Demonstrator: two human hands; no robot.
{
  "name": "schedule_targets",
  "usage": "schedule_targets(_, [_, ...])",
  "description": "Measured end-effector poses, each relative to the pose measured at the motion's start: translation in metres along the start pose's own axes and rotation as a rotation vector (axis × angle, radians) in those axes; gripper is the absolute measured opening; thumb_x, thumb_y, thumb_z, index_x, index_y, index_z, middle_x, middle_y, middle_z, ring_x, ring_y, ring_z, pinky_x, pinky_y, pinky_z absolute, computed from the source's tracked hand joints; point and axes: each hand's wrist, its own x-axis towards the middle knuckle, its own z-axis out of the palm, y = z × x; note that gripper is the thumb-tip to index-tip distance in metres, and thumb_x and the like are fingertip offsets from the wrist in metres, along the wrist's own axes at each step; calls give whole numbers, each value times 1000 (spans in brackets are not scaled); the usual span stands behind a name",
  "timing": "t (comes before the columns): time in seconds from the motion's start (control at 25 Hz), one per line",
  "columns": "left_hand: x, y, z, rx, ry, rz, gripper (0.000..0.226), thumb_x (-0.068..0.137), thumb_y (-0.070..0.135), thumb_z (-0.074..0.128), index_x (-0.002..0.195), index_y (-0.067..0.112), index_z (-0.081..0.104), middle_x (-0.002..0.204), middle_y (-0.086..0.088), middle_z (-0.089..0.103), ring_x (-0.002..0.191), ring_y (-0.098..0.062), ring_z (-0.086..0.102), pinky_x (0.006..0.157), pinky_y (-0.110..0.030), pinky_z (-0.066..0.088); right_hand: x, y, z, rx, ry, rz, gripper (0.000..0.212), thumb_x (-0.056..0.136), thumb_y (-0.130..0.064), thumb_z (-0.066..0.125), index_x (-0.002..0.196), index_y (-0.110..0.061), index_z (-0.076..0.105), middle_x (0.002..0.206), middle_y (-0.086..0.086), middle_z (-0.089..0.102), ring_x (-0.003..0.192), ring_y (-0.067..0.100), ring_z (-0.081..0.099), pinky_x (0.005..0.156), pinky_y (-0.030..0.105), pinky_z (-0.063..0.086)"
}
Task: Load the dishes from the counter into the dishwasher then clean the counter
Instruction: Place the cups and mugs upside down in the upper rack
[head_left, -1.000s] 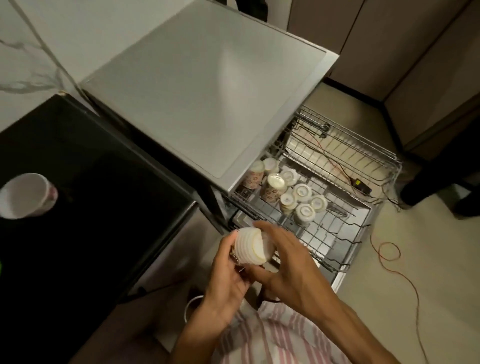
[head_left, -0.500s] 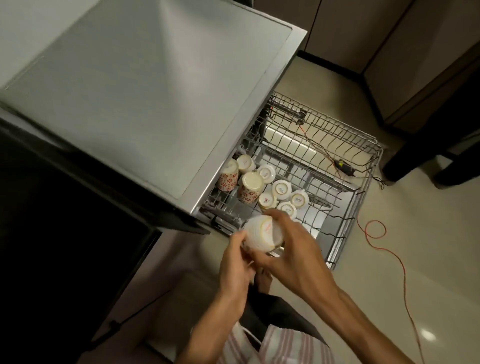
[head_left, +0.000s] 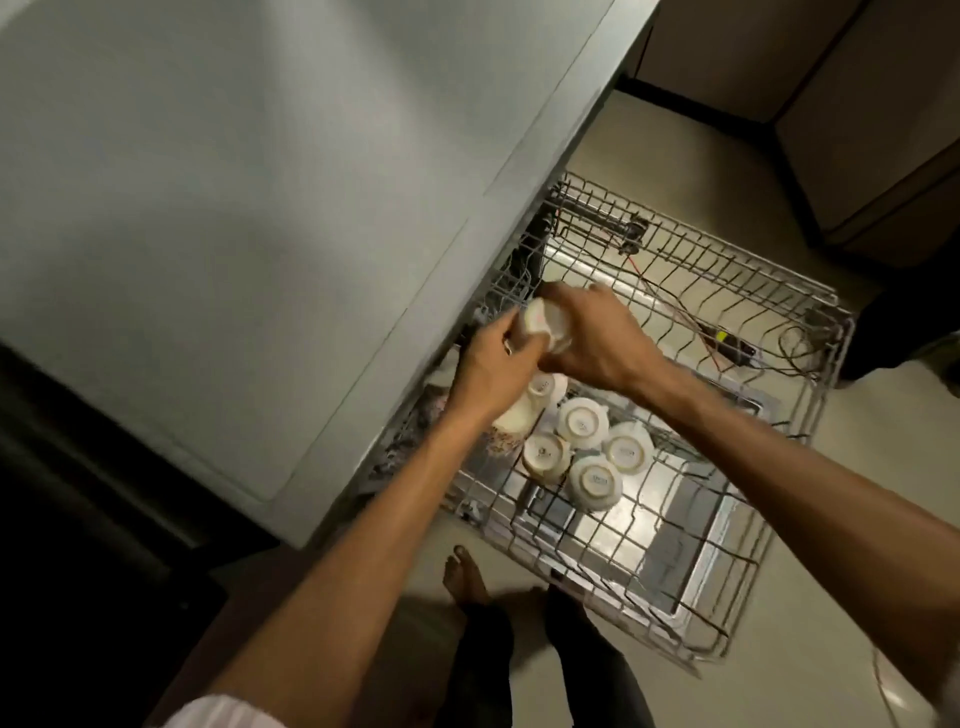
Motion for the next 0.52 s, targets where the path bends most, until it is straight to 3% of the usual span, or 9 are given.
schedule_targets(0.08, [49,-17,7,35,79,12,40,94,23,57,134,22,55,123,0,65,110,-15,61,93,-35,52,42,23,11,-67,5,-62,65,73,-29,79,129,-16,50,115,5,64,106,24,54,98,37,40])
schedule_targets(0.16, [85,-32,12,71,144,-5,42,93,26,58,135,25,55,124,-2,65,111,-19,61,96,-41,51,74,40,22,-106,-15,-93,60,75,-28,77,128,-16,50,112,0,63,105,20,54,102,37,38])
schedule_targets(0.32, [125,-57,18,89,269,-30,28,93,18,59,120,15,66,111,-5,71,101,-22,65,91,-40,53,109,61,42,-155,-117,-140,53,77,-27,76,123,-19,52,107,-2,65,104,19,57,108,36,30])
schedule_targets(0.44, [140,-70,25,100,321,-41,17,94,12,58,98,1,70,96,-9,71,85,-19,64,73,-28,49,116,67,53,-205,-182,-146,65,78,-27,77,134,-19,45,119,1,60,114,22,50,105,34,32])
schedule_targets(0.52, [145,-75,29,131,326,-53,18,96,11,56,97,-2,69,94,-11,70,82,-17,61,66,-19,42,119,72,59,-227,-207,-151,65,80,-26,76,136,-19,44,124,3,57,117,24,48,103,33,34])
